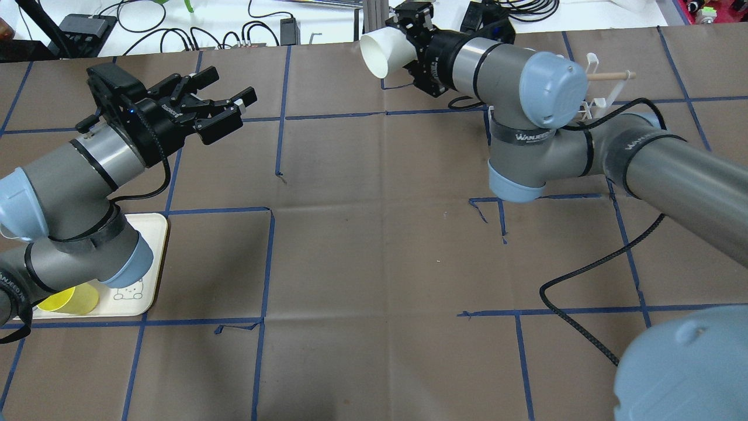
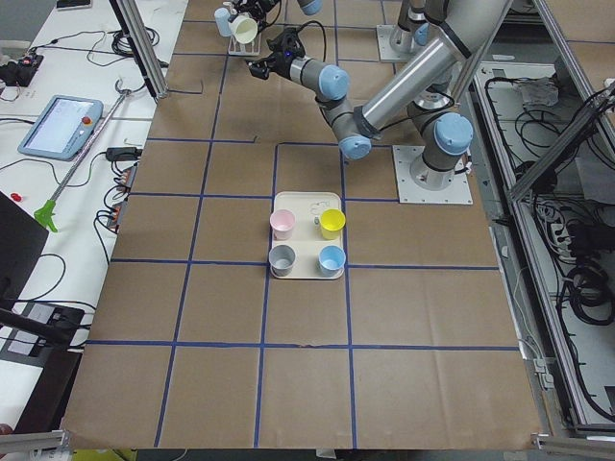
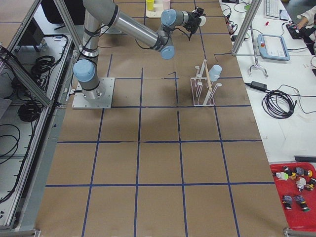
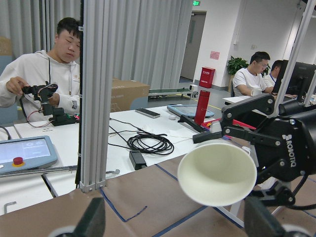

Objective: Transfer IKEA cup to right arm and place on rack

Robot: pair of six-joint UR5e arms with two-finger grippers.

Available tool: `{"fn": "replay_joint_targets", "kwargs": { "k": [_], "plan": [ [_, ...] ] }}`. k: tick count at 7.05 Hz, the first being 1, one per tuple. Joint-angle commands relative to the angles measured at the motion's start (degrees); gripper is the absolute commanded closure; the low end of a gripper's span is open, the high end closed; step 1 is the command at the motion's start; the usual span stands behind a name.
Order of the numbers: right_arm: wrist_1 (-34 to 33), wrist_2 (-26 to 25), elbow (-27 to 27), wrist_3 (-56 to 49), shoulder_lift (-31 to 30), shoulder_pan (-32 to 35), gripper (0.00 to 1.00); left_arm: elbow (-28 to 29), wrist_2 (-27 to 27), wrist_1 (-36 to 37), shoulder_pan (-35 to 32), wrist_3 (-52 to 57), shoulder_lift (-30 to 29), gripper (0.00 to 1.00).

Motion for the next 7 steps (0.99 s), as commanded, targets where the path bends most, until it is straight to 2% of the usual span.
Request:
{"fn": "replay_joint_targets", "kwargs": {
  "k": [1, 2, 3, 4, 5, 6, 7],
  "plan": [
    [0.52, -0.33, 0.58, -18.21, -2.92, -5.91, 0.66, 4.82, 10.64, -6.84, -0.29, -0.08, -0.29, 0.01],
    [0.52, -0.85, 0.67, -26.03, -2.93, -8.11, 0.66, 6.51, 15.07, -10.46, -0.56, -0.08, -0.81, 0.01],
    [0.43, -0.95, 0.59, -34.81, -2.93, -10.48, 0.67, 6.96, 22.68, -15.02, -1.17, -0.16, -0.65, 0.01],
    [0.43, -0.95, 0.58, -45.17, -2.93, -13.29, 0.67, 8.01, 27.28, -18.72, -3.87, -2.08, -0.21, 0.01],
    [0.35, -1.12, 0.67, -56.93, -2.84, -16.19, 0.67, 11.24, 37.16, -26.06, -7.29, -4.19, -0.55, 0.01],
    [0.17, -1.38, 0.32, -67.32, -2.49, -18.31, 0.68, 16.14, 47.09, -38.93, -11.33, -5.42, -0.56, 0.01],
    [0.08, -3.56, 0.32, -73.25, -2.23, -20.85, 0.7, 21.15, 53.98, -51.67, -14.59, -5.87, -0.03, 0.01]
  ]
}}
